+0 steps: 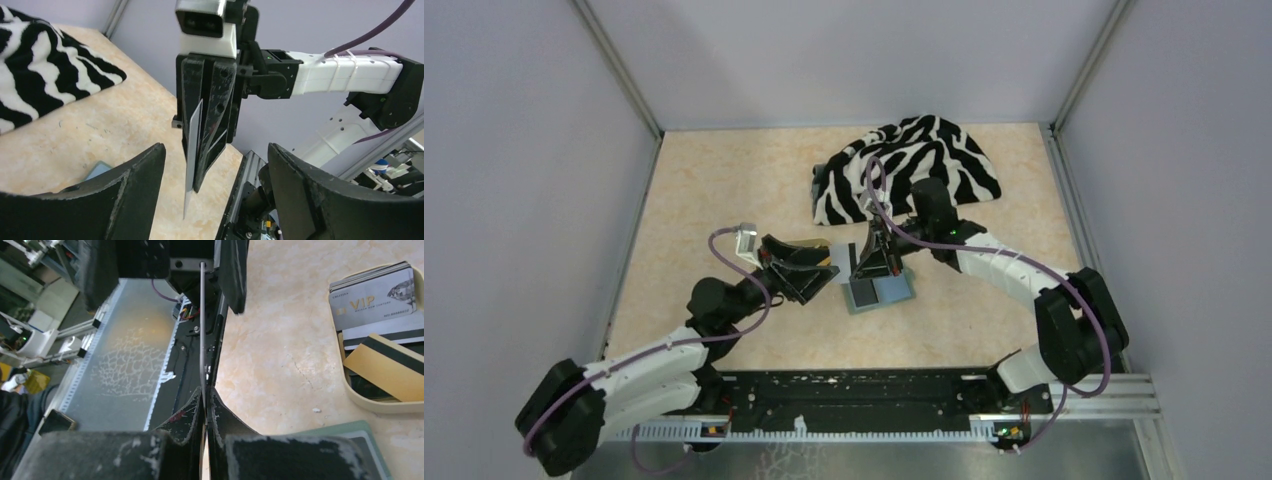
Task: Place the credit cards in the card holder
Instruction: Pick up the credit card from the storage box.
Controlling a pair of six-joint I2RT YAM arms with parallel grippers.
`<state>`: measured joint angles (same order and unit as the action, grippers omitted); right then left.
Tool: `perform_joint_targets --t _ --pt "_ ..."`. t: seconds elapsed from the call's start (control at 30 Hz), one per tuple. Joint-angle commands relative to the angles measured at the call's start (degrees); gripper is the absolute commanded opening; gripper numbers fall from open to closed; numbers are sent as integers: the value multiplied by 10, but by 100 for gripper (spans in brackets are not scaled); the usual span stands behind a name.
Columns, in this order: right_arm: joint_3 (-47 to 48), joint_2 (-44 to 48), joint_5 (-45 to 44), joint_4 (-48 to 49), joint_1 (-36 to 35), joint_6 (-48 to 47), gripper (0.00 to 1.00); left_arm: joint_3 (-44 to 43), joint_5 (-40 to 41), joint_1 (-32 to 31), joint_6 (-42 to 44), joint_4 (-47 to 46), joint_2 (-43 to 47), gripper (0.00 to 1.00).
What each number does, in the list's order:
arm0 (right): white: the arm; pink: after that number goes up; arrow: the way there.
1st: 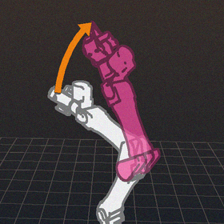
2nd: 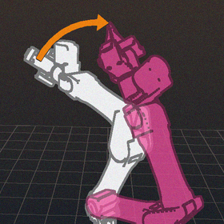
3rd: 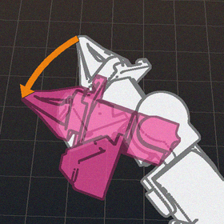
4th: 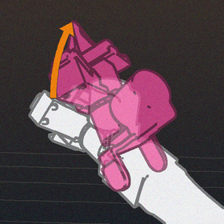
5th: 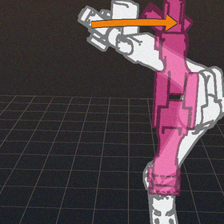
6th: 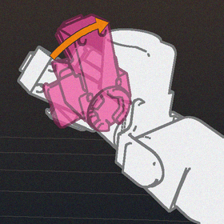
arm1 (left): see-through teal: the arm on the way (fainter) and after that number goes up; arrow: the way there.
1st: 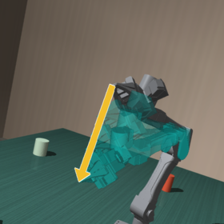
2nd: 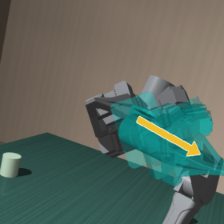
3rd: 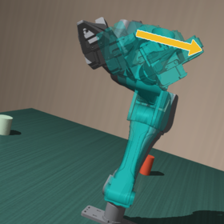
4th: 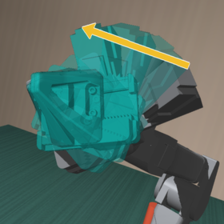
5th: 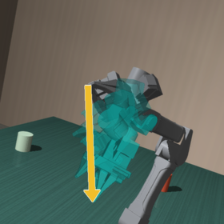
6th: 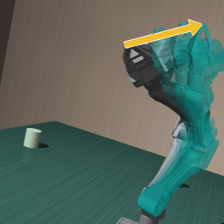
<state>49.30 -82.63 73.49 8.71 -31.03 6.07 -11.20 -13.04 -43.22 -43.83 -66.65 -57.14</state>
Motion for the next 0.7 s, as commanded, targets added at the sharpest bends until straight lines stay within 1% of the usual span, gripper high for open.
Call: perform_joint_targets --t 0.0,0.03,0.1,0.2,0.27,0.4,0.53,0.67 --pt "61 -2 13 -258 -12 -247 0 -76 -59 14 123 301 96 82" --pt "67 -2 8 -281 -17 -271 0 -95 -68 22 138 370 104 82" --pt "78 -2 -1 -320 -29 -312 0 -130 -98 44 153 448 102 80" --pt "89 -2 -9 -355 -43 -350 0 -170 -162 83 164 513 81 74" --pt "92 -2 -15 -364 -43 -359 0 -182 -204 105 165 529 71 67" --pt "92 -2 -24 -372 -43 -369 0 -203 -254 115 180 547 52 62" --pt "92 -7 -29 -373 -43 -369 0 -207 -302 115 172 525 40 60" --pt "94 -12 -31 -377 -44 -372 0 -202 -314 115 168 505 41 61"
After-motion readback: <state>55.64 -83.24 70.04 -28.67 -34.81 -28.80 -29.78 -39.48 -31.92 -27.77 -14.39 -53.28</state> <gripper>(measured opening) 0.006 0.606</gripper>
